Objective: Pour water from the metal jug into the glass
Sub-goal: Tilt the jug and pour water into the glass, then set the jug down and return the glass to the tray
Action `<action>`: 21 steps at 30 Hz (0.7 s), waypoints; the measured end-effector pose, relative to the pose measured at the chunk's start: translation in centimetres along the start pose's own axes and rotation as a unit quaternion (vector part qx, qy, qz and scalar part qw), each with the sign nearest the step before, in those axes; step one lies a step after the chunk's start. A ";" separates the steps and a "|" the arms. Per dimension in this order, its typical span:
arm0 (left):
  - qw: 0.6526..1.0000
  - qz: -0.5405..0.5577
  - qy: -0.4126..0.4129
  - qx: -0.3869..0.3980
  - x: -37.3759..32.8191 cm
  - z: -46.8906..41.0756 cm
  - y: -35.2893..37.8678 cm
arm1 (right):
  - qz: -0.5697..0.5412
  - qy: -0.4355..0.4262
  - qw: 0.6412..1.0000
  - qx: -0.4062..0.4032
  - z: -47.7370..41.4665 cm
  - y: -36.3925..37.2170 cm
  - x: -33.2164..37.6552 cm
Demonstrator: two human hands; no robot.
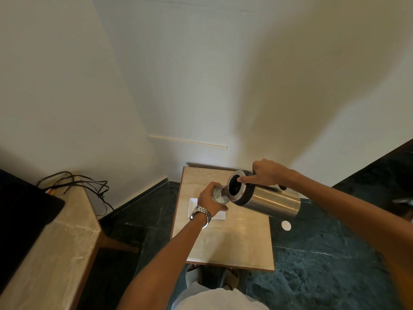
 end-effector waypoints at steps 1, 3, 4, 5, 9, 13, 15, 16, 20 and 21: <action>1.000 0.002 0.000 -0.001 0.0 -0.1 0.0 | -0.005 0.000 1.000 -0.003 0.1 0.0 -0.2; 1.000 0.008 -0.002 -0.006 0.0 -0.3 -0.1 | -0.018 0.004 1.000 -0.012 0.2 0.1 -0.8; 1.000 0.011 -0.002 -0.009 0.1 -0.5 -0.1 | -0.029 0.007 0.999 -0.022 0.3 0.2 -1.2; 1.000 0.013 -0.002 -0.010 0.1 -0.6 -0.2 | -0.046 0.008 0.998 -0.034 0.5 0.3 -1.7; 1.000 0.016 -0.007 -0.013 -0.2 -1.7 -0.5 | -0.164 0.007 0.983 -0.084 0.9 1.5 -5.0; 1.000 0.008 -0.014 -0.020 0.1 -3.9 -0.6 | -0.320 0.040 0.936 -0.143 1.1 5.0 -8.1; 0.999 0.009 -0.020 -0.026 0.9 -5.0 -0.7 | -0.390 0.066 0.903 -0.168 1.0 7.3 -9.0; 0.999 0.010 -0.028 -0.030 1.8 -6.0 -0.3 | -0.421 0.079 0.885 -0.183 0.5 8.6 -9.8; 0.998 0.015 -0.047 -0.050 5.8 -8.8 0.4 | -0.502 0.093 0.821 -0.254 -0.8 13.2 -10.4; 0.997 0.015 -0.055 -0.055 7.5 -9.7 0.8 | -0.515 0.096 0.808 -0.271 -1.4 14.5 -10.4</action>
Point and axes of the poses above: each hand's wrist, its own z-axis away from the middle knuckle, its own y-axis out of the palm, x = y × z, the point moved 9 cm from there along -z, towards the middle knuckle, and after that the axes turned 8 degrees about x, right-handed, at the moved point
